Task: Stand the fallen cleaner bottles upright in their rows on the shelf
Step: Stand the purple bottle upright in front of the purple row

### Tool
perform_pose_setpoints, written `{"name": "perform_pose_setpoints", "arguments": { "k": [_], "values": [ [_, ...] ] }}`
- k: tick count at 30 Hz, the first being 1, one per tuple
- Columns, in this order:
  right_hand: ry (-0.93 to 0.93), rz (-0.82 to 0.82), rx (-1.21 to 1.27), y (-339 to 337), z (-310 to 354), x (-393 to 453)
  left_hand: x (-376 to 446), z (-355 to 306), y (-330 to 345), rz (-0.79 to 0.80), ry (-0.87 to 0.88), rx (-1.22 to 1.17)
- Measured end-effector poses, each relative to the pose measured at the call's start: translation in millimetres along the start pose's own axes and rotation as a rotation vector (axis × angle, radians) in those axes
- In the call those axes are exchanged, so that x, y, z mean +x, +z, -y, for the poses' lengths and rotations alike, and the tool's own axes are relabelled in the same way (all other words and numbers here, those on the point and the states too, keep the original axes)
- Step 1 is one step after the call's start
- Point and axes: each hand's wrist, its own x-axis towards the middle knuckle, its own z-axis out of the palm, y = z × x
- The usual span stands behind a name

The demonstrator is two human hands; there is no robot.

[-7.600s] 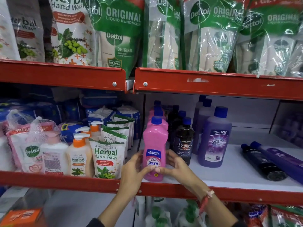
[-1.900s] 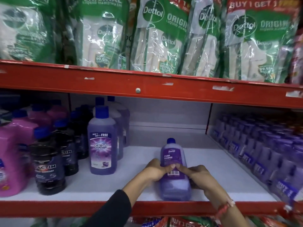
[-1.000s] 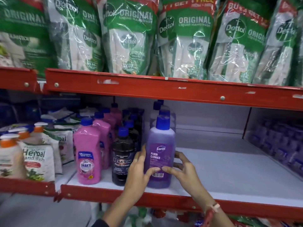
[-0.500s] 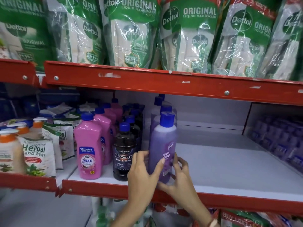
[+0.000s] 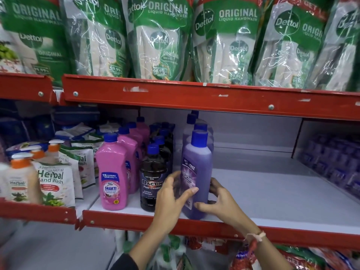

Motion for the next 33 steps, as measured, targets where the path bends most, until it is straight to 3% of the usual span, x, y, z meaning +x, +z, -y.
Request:
{"name": "perform_pose_setpoints", "arguments": {
  "k": [7,21,26,29,33],
  "values": [
    [0.005,0.112,0.036,-24,-14,8,0,14,14,0.061,-0.078,0.120],
    [-0.012,-0.004,-0.031,-14,-24,2,-7,18,29,-0.173,-0.045,0.285],
    [0.000,-0.046,-0.078,-11,-17,-3,-9,16,28,-0.131,0.021,0.338],
    [-0.005,-0.193,-0.061,-6,-12,-16,-16,14,17,-0.100,0.079,0.409],
    [-0.059,-0.592,-0.110,25,4,-48,-46,17,-26,-0.073,0.181,0.378]
  ]
}}
